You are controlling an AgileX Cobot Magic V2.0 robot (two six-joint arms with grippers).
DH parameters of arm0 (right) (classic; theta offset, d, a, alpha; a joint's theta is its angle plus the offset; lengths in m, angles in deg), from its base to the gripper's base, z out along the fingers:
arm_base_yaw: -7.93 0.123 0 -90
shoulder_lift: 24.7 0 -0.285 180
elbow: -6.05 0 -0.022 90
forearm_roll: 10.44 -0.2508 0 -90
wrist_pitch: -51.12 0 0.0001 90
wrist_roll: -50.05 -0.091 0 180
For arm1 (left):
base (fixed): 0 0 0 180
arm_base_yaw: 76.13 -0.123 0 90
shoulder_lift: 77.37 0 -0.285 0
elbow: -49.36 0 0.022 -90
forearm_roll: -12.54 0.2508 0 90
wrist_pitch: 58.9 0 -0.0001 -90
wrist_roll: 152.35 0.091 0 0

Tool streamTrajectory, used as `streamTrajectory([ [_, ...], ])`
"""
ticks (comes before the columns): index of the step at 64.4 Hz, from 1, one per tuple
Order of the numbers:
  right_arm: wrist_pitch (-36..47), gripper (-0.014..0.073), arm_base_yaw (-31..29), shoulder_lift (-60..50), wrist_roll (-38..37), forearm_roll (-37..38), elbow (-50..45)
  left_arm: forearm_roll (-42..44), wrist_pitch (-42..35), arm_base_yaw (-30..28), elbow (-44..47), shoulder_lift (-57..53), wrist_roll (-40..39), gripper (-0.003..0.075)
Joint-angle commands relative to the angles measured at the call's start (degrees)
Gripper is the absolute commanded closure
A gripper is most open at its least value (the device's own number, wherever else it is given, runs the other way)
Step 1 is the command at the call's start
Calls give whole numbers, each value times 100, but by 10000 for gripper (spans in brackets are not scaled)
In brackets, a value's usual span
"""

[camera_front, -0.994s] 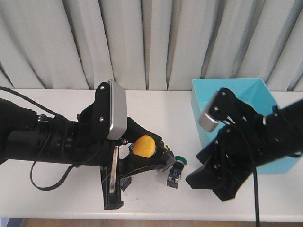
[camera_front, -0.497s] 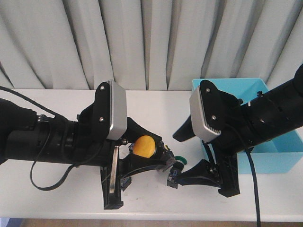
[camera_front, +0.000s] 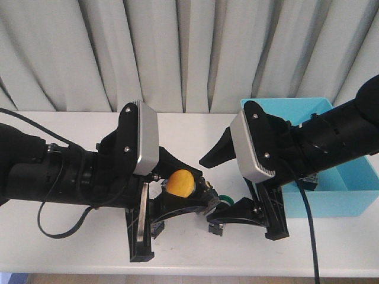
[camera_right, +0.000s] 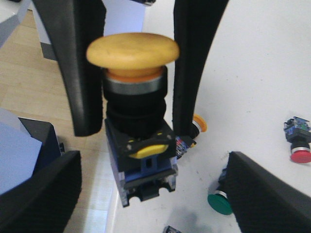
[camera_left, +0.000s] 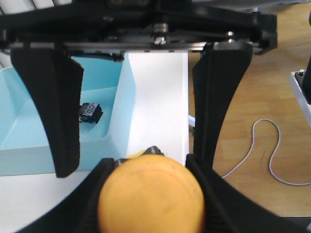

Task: Pick red and yellow buttons and place in box
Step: 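Move the right gripper to the held yellow button and grasp it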

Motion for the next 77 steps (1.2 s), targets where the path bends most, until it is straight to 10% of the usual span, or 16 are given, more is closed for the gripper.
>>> streamTrajectory([
  [1, -109, 13, 67, -56, 102, -362, 182, -374, 126, 31, -126, -146, -11, 546],
  [64, -21, 457, 305, 117, 327, -316, 182, -374, 104, 31, -126, -146, -23, 542],
  [77, -21, 461, 305, 117, 327, -316, 182, -380, 156, 31, -126, -146, -121, 373],
])
